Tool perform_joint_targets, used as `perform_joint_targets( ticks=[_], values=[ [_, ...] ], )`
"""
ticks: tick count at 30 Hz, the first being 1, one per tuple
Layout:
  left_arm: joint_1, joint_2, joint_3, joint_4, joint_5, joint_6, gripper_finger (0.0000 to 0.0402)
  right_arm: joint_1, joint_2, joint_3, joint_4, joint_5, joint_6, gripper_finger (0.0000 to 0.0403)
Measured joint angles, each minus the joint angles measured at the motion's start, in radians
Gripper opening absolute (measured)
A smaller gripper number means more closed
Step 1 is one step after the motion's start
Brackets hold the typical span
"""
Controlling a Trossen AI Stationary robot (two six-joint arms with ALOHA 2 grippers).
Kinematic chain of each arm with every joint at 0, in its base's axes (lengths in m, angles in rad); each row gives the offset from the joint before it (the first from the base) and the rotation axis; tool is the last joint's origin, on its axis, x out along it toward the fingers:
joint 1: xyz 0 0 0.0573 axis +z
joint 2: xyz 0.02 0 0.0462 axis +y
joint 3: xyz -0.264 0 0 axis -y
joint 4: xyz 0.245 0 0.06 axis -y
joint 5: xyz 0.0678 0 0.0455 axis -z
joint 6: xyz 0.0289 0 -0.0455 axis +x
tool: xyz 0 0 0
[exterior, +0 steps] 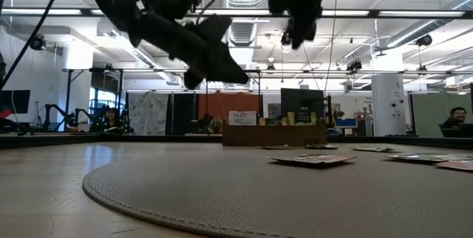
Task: Pick & Place Tea
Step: Put the yellow tea bag into the right section of the wooden organizer
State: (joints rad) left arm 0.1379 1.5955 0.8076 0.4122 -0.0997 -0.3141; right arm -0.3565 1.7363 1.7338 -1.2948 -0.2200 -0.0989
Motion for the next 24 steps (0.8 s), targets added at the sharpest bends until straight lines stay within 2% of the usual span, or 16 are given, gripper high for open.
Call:
perform_joint_targets(
  ticks=[4,8,15,24],
  values=[
    [-0.005,0.097,-0.007,0.126,0.073,-0.136,0.0035,-0.001,0.000,-0.148,0.109,-0.044,0.037,0.0017],
    [-0.017,0.228,0.046,0.184,0.125,-0.161,0.0035,-0.004,0.001,-0.262,0.228,-0.046,0.083,0.0042],
    [-0.018,0.375,0.162,0.158,0.126,-0.140,0.0035,-0.018,0.001,-0.417,0.425,-0.046,0.191,0.0102],
    [-0.012,0.461,0.263,-0.059,0.132,-0.079,0.0035,-0.034,0.001,-0.584,0.689,-0.051,0.450,0.0158]
  ],
)
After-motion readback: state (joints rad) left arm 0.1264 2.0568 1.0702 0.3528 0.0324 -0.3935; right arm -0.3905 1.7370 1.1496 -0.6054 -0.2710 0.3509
